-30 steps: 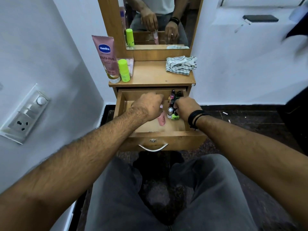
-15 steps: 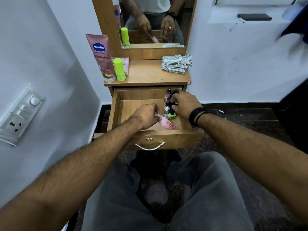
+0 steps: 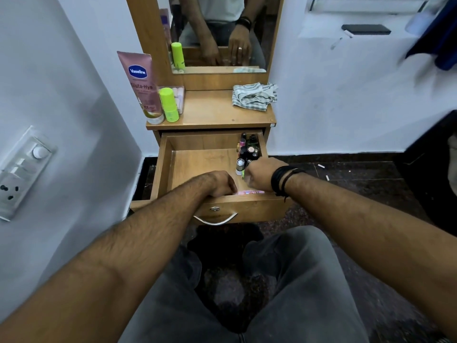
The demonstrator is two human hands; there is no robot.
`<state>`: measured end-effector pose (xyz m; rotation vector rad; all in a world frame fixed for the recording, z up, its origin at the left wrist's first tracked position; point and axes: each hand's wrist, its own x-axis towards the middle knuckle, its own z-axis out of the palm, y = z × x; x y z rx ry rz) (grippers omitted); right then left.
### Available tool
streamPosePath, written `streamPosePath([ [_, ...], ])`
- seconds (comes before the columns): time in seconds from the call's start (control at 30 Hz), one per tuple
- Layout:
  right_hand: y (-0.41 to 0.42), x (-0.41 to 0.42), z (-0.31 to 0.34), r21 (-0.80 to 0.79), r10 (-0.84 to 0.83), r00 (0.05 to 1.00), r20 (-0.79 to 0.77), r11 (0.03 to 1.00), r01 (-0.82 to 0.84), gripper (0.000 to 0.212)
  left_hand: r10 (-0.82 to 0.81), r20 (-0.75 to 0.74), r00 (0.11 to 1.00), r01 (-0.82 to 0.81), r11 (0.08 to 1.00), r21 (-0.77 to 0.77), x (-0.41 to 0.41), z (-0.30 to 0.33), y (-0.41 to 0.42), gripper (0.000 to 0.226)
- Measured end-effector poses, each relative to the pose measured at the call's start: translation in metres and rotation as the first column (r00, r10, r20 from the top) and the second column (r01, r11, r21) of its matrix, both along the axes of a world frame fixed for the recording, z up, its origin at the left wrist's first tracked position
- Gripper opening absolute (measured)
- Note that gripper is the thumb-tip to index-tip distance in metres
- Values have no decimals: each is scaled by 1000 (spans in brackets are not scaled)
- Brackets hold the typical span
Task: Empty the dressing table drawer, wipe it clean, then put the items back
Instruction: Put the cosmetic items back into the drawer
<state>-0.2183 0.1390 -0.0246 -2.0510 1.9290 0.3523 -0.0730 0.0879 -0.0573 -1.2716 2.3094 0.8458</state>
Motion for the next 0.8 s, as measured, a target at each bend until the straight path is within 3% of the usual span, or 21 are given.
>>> streamPosePath([
  [0.2,0,5,-7,42,-7,1000,-5,999,7,18,22,-14,1000,-22,1000,-6,2,-3,-1,31],
  [0.4,-13,15,6,-140,-37,999,29,989,41,21,-15,-58,998,4,985,-174,10,6,-13,28],
  [0.57,-36,36,33,-262,-65,975,212,958,121,24,-13,-124,992,-47,883,-468,32,52,-37,27],
  [0.67,-60,57,42,-300,-78,927,366,933,197,19,48,-161,986,-128,836,-534,52,79,-57,26],
  [0.8,-98,89,52,-336,-84,886,455,905,259,20,131,-143,981,-192,755,-627,75,102,-85,33],
])
